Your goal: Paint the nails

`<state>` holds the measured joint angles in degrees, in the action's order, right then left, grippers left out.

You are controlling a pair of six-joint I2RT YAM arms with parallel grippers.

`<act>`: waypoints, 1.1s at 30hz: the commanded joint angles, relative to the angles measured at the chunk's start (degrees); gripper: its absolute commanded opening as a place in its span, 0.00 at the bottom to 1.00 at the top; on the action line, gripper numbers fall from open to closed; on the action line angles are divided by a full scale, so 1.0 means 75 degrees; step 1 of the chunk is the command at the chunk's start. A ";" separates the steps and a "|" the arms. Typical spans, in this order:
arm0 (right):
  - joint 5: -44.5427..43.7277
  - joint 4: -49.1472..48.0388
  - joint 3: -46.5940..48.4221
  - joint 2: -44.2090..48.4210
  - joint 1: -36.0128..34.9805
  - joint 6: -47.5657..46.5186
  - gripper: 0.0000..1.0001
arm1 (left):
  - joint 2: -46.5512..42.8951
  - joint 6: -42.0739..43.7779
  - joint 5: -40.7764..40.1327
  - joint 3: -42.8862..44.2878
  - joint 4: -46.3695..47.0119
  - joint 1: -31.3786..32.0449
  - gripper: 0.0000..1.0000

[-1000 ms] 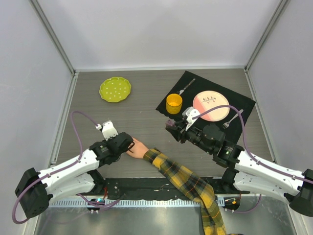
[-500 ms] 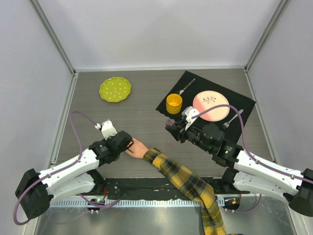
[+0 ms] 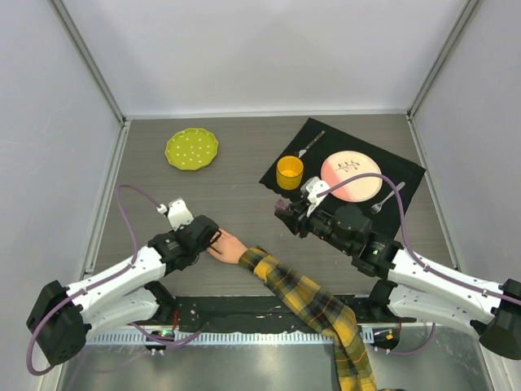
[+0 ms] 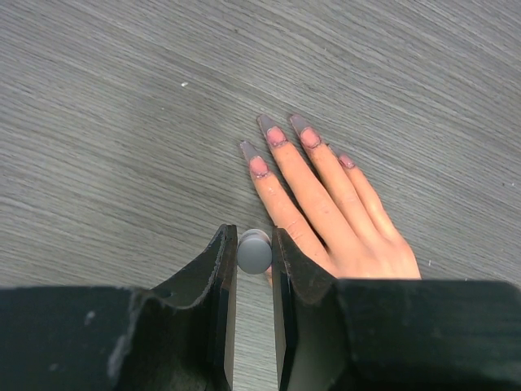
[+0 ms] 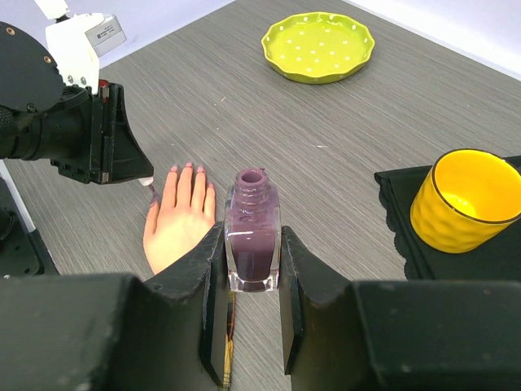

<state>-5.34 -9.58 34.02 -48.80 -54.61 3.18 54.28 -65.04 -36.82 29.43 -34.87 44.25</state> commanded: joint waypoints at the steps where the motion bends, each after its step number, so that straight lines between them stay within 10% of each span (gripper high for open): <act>1: 0.0056 -0.0539 0.0116 0.0014 0.0039 0.0091 0.01 | -0.0054 0.0164 -0.0212 0.0072 0.0221 -0.0076 0.00; 33: 0.0279 -0.0468 0.0011 0.0283 0.0039 0.0244 0.01 | -0.0992 -0.0130 0.0667 -0.0174 -0.0331 -0.0099 0.00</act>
<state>-3.46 -9.69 33.93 -47.70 -54.52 4.69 46.52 -65.63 -30.76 28.56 -39.48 43.79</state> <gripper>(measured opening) 0.295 0.227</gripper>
